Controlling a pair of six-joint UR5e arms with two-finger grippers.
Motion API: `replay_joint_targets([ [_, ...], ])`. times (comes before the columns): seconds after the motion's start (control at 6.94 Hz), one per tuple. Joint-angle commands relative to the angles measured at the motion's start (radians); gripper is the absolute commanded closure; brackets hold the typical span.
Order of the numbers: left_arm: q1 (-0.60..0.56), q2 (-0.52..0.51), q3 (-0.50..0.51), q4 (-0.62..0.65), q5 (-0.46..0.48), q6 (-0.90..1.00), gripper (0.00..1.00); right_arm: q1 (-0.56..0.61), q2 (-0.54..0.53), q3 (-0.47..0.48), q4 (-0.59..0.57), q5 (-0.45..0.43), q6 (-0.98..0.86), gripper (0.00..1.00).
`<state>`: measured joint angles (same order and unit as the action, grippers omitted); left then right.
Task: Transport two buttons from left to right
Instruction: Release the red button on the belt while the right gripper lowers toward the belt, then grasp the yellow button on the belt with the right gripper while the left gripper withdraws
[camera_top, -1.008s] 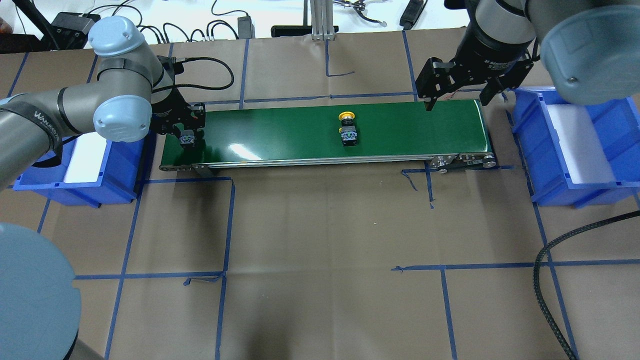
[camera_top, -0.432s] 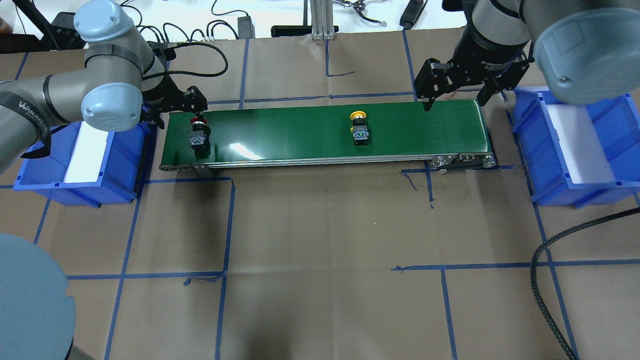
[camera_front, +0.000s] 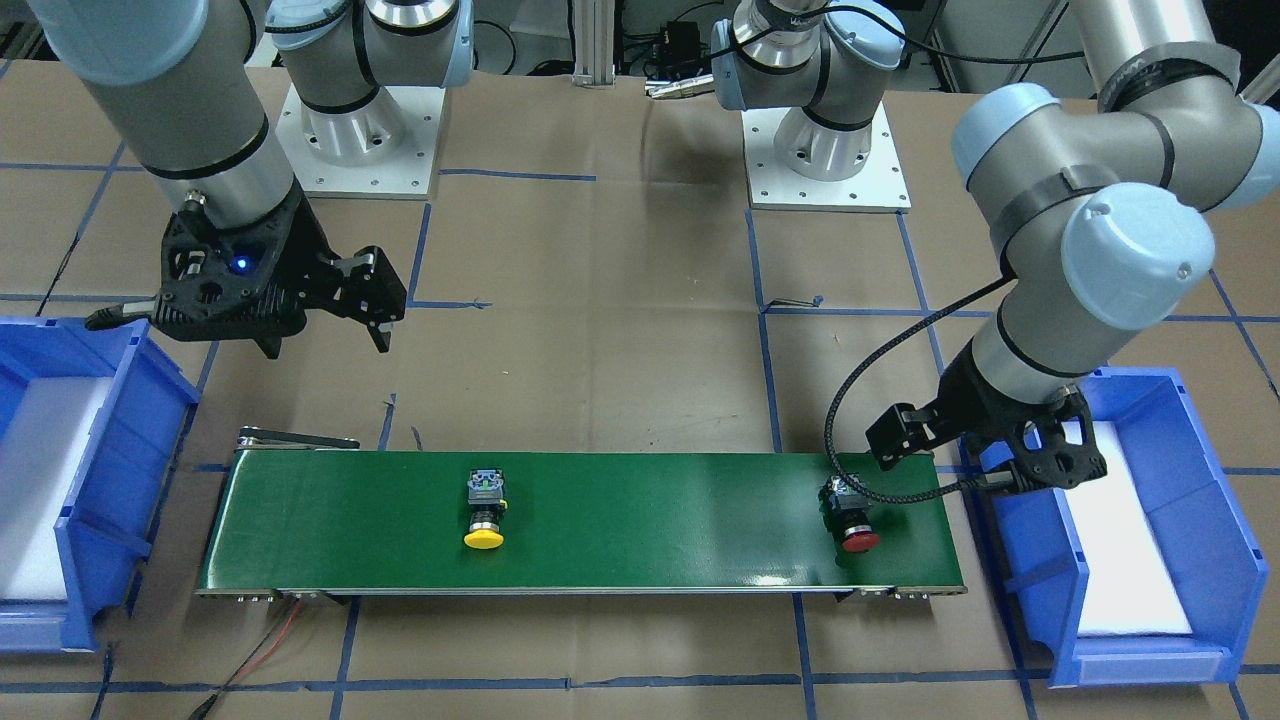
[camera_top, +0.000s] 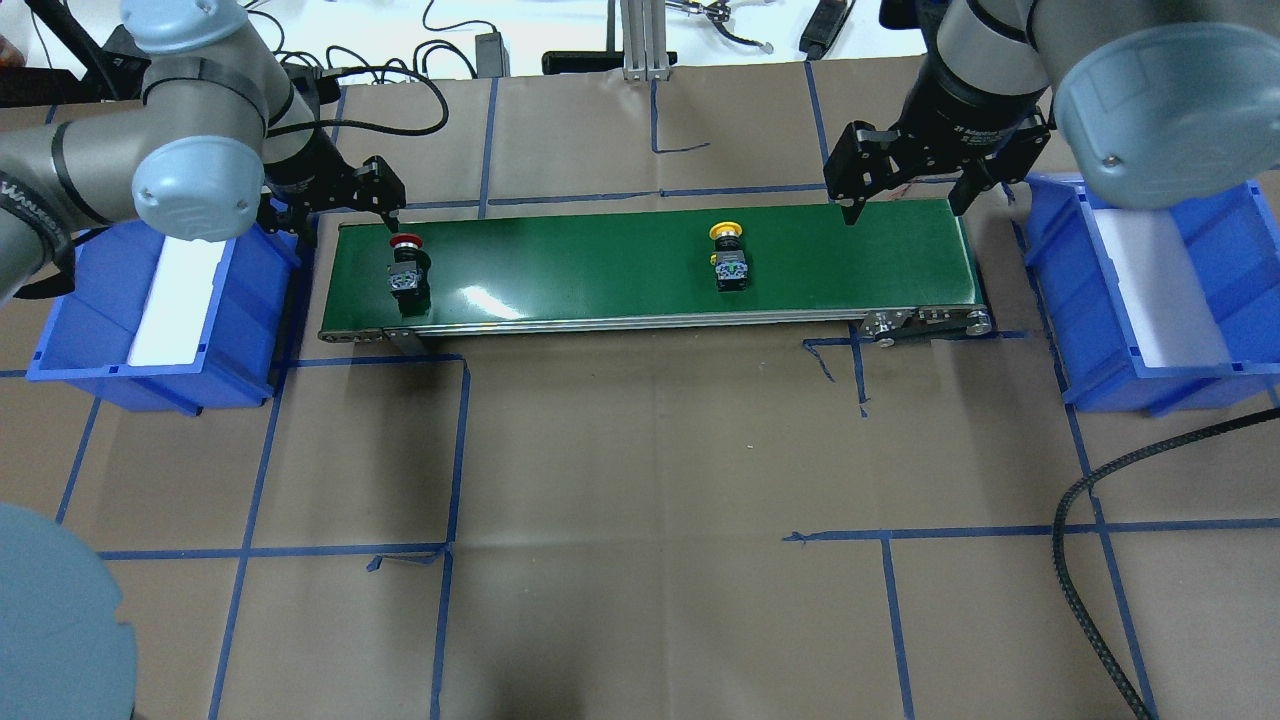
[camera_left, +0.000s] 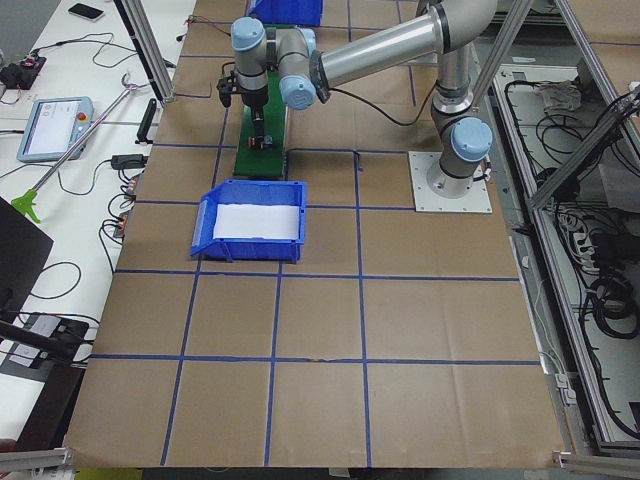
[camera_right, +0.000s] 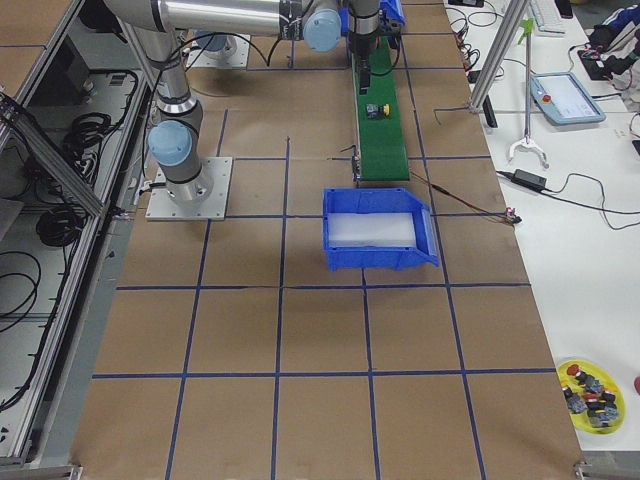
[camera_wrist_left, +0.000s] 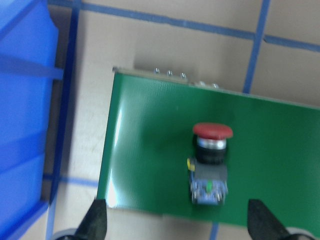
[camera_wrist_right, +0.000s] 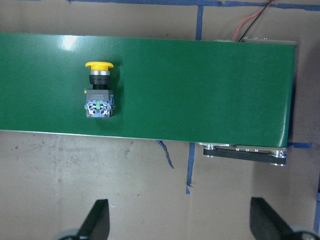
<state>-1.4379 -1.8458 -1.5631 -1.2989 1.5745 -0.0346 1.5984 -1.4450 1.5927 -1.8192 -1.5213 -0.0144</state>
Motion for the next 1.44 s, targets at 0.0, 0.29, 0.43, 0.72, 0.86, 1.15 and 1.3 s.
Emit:
replay_joint_targets([
  [0.0,-0.009,0.124,0.014,-0.219,-0.005,0.004,0.0,0.0,0.085,0.001,-0.148,0.056,0.027,0.0],
  [0.29,-0.08,0.221,0.014,-0.299,0.005,0.001,0.0,0.0,0.181,0.001,-0.263,0.059,0.063,0.0],
  [0.43,-0.084,0.229,0.015,-0.298,0.009,0.001,0.0,0.0,0.208,0.0,-0.284,0.059,0.076,0.0],
  [0.72,-0.084,0.234,0.015,-0.298,0.009,0.005,0.0,0.0,0.257,0.006,-0.284,0.07,0.076,0.0],
  [0.86,-0.084,0.234,0.015,-0.293,0.007,0.015,0.0,0.0,0.276,0.018,-0.275,0.067,0.071,0.0],
  [1.15,-0.081,0.232,0.017,-0.273,0.007,0.037,0.0,0.0,0.287,0.058,-0.276,0.069,0.076,0.0],
  [1.3,-0.079,0.232,0.018,-0.273,0.007,0.044,0.0,0.0,0.29,0.082,-0.275,0.069,0.077,0.0],
])
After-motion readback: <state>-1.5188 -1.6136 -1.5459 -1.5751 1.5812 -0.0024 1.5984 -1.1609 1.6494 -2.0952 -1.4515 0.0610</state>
